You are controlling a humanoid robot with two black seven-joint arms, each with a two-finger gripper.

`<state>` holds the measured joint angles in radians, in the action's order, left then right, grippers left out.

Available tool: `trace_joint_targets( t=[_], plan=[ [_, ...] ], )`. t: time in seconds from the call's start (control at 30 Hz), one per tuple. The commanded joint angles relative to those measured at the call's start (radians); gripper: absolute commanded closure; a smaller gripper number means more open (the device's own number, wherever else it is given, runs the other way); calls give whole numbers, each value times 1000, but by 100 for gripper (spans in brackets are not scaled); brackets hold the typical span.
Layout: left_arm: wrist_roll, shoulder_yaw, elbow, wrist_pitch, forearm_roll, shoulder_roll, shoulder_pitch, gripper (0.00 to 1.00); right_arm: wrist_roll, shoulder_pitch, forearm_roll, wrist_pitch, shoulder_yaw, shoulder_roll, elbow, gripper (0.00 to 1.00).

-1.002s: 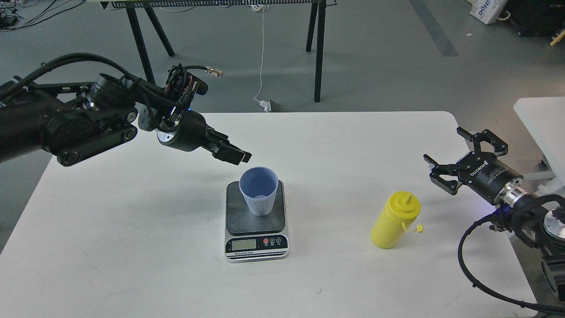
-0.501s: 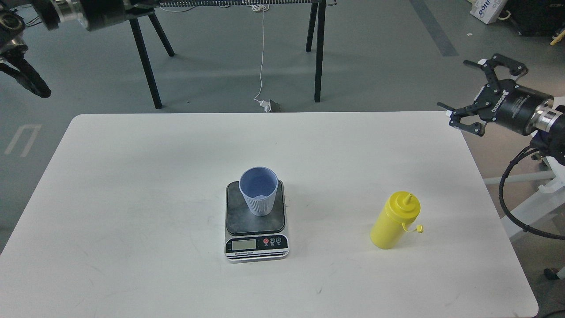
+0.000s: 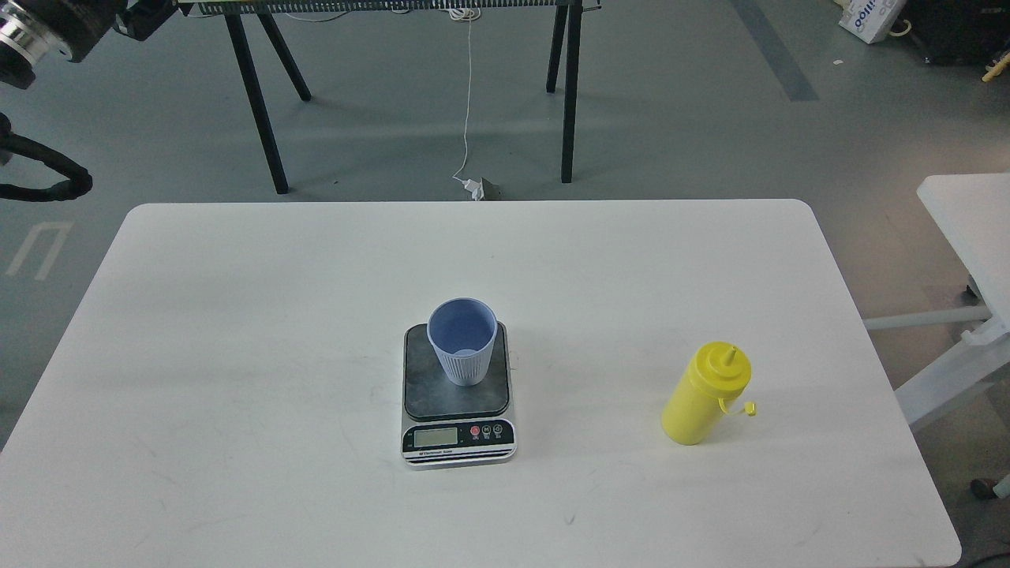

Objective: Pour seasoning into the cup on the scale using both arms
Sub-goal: 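Release the cup and lift the left gripper away, then move the right gripper to the yellow bottle and grasp it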

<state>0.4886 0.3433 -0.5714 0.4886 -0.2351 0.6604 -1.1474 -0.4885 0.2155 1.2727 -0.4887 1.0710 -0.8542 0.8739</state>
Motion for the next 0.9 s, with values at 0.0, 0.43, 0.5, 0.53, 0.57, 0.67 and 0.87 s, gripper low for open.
trace_joint_targets(
  t=[0.0, 0.43, 0.5, 0.53, 0.57, 0.67, 0.87],
  plan=[
    [0, 17, 5, 0, -1, -13, 25, 0, 0, -209, 2, 0, -9, 40, 152, 1],
    [0, 20, 7, 0, -4, -36, 20, 0, 0, -381, -352, 0, -59, 76, 238, 1],
    [0, 20, 7, 0, -4, -36, 21, 1, 0, -370, -397, 0, -60, 104, 238, 1],
    [0, 20, 7, 0, -4, -36, 23, 1, 0, -363, -420, 0, -60, 118, 238, 1],
    [0, 20, 7, 0, -4, -35, 23, 0, 0, -355, -441, 0, -60, 129, 238, 1],
    [0, 20, 7, 0, -4, -31, 26, 0, 0, -331, -504, 0, -60, 170, 232, 1],
    [0, 19, 7, 0, -6, -30, 43, 0, 0, -294, -582, 0, -63, 233, 211, 1]
  ],
)
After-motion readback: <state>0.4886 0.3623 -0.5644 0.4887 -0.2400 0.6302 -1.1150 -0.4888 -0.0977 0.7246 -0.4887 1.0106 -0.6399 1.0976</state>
